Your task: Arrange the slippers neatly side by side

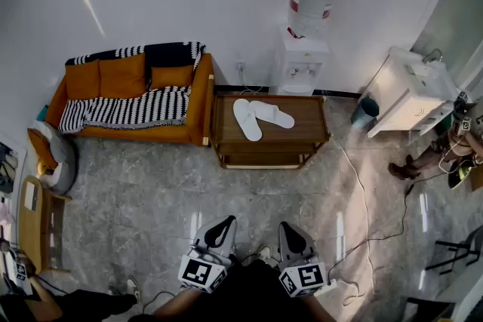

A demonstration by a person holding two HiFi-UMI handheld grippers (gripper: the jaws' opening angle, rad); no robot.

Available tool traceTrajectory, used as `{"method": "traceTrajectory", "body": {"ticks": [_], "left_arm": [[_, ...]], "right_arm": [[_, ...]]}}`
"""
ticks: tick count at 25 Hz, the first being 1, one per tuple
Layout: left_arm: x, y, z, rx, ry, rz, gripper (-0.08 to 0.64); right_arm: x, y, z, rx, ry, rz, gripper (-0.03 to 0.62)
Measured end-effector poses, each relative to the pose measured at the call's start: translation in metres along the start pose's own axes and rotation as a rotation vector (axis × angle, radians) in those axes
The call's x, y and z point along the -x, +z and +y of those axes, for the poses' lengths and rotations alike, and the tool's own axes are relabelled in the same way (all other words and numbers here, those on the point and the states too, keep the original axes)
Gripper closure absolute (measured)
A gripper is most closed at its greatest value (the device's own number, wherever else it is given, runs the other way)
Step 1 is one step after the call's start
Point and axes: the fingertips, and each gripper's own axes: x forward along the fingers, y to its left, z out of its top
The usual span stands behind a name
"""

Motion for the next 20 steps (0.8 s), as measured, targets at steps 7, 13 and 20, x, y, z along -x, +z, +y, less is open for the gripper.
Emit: {"method": "traceTrajectory", "body": {"ticks": [7, 13, 20], "left_arm": [[0.003, -0.004, 0.002, 0.008, 0.006, 0.007, 0.543], [0.007, -0.005, 0.01, 0.017, 0.007, 0.014, 0.543], [0.019, -0.009, 0.033, 0.037, 0.017, 0.014, 0.543]], "right_arm": [[-0.001, -0.002, 0.002, 0.009, -0.001, 0.004, 0.58], [-0.007, 0.003, 0.007, -0.026, 0.003, -0.021, 0.58], [-0.019, 0.001, 0.02, -0.011, -0.014, -0.023, 0.58]]}}
